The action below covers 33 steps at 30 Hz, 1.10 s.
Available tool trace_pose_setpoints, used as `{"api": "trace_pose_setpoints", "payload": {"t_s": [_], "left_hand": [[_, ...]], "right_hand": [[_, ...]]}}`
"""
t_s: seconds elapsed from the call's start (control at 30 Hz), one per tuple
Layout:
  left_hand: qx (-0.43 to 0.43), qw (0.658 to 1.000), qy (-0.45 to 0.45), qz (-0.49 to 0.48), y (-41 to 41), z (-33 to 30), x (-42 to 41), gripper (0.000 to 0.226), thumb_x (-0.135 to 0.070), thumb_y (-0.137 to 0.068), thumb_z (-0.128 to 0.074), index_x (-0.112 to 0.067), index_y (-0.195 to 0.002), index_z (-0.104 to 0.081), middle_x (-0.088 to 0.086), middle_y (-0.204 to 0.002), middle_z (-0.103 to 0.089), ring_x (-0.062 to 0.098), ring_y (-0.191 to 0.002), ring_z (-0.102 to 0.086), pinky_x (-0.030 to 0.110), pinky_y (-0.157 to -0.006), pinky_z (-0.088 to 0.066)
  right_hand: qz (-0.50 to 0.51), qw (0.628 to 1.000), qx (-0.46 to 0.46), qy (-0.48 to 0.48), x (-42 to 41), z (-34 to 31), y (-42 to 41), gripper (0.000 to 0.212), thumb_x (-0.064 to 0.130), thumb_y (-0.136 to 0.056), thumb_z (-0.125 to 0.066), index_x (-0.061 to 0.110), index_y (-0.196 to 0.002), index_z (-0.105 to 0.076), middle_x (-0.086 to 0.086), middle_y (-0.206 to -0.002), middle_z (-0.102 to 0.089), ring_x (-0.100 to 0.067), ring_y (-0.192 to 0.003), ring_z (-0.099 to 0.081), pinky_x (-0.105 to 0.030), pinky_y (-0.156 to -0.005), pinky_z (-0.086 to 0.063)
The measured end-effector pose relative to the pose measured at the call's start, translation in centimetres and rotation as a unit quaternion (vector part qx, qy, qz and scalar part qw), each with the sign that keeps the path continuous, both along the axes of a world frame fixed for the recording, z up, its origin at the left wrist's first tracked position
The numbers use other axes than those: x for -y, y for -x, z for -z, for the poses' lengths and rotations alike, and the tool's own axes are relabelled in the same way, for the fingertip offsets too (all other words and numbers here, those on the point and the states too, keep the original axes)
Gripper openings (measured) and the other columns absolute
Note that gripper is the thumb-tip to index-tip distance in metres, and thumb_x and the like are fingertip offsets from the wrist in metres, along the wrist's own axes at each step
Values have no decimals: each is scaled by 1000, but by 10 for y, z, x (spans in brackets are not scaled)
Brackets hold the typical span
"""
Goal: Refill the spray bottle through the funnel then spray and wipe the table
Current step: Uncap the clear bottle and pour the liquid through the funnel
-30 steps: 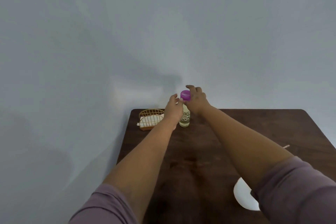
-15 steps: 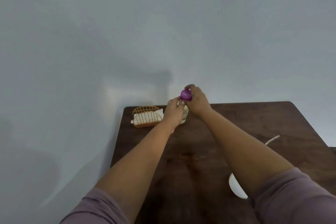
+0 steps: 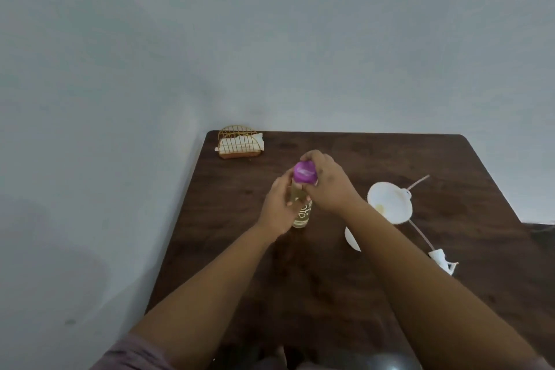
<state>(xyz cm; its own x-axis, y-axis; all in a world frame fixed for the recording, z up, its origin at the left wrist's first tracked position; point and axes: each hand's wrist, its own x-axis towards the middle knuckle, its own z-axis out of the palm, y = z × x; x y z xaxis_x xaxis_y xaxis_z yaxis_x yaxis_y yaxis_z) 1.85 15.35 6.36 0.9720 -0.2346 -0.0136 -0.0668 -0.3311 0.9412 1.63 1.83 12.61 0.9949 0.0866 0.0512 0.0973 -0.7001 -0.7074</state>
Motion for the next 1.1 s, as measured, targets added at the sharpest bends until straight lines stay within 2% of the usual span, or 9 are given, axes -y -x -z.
{"api": "trace_pose_setpoints", "payload": {"t_s": [0.3, 0.47, 0.57, 0.67, 0.77, 0.83, 0.9, 1.0, 1.1], "left_hand": [[-26, 1000, -2, -10, 75, -1, -7, 50, -1, -84, -71, -28, -121, -51, -4, -118, -60, 8, -100, -61, 15, -77, -52], [-20, 998, -60, 24, 66, -15, -9, 62, -8, -73, -81, -26, -123, -49, -8, -112, -61, 8, -100, -60, 29, -90, -52], [-51, 998, -34, 16, 61, -8, -8, 53, 1, -78, -74, -16, -124, -54, -3, -111, -61, 11, -100, -57, 29, -91, -49], [-34, 996, -77, 18, 57, -1, -12, 54, -13, -75, -80, -19, -124, -57, -6, -109, -67, 12, -100, -64, 29, -87, -53], [-68, 992, -90, 59, 55, 2, -14, 51, -14, -84, -72, -13, -132, -53, -1, -114, -65, 21, -111, -62, 25, -85, -51], [-65, 989, -113, 70, 52, 3, -15, 56, -9, -89, -65, -8, -142, -44, 6, -132, -57, 21, -122, -56, 23, -94, -48], [-56, 986, -128, 89, 50, 3, -17, 63, -6, -90, -64, -7, -147, -37, 9, -147, -46, 22, -134, -46, 25, -106, -41], [-76, 982, -122, 125, 50, 1, -18, 66, -4, -85, -68, -10, -144, -40, 3, -141, -48, 17, -131, -48, 23, -104, -39], [-86, 984, -106, 115, 40, 23, -18, 51, -26, -69, -72, -36, -115, -54, 1, -115, -66, 21, -108, -63, 41, -96, -52]], "right_hand": [[-42, 999, -17, 1, -2, 17, 66, 53, 11, -79, -73, 20, -123, -45, -4, -124, -49, -15, -104, -51, -12, -73, -37], [-55, 995, -33, 78, -12, 9, 70, 47, 16, -80, -70, 19, -118, -43, -7, -119, -50, -22, -105, -52, -27, -81, -45], [-65, 978, -73, 187, -15, -4, 66, 45, 37, -88, -60, 17, -125, -43, -5, -124, -47, -27, -116, -42, -40, -96, -43], [-48, 964, -85, 247, -24, -18, 62, 64, 58, -92, -39, 13, -138, -38, -9, -134, -41, -30, -124, -36, -47, -103, -37], [27, 980, 104, 167, -40, -18, 65, 65, 53, -94, -39, 11, -143, -31, -9, -129, -46, -27, -117, -46, -43, -94, -46], [53, 961, 162, 217, -49, -13, 68, 53, 49, -95, -38, 12, -134, -41, -6, -120, -50, -23, -105, -51, -37, -79, -52], [71, 946, 114, 294, -52, -1, 72, 44, 50, -95, -37, 14, -118, -48, -5, -110, -50, -23, -93, -56, -31, -61, -47], [90, 936, 47, 337, -49, 10, 74, 43, 50, -95, -38, 9, -97, -52, -7, -87, -46, -26, -67, -63, -25, -45, -29], [82, 939, 26, 332, -50, 6, 65, 34, 39, -95, -42, 6, -98, -49, -8, -88, -43, -27, -71, -56, -30, -52, -34]]}}
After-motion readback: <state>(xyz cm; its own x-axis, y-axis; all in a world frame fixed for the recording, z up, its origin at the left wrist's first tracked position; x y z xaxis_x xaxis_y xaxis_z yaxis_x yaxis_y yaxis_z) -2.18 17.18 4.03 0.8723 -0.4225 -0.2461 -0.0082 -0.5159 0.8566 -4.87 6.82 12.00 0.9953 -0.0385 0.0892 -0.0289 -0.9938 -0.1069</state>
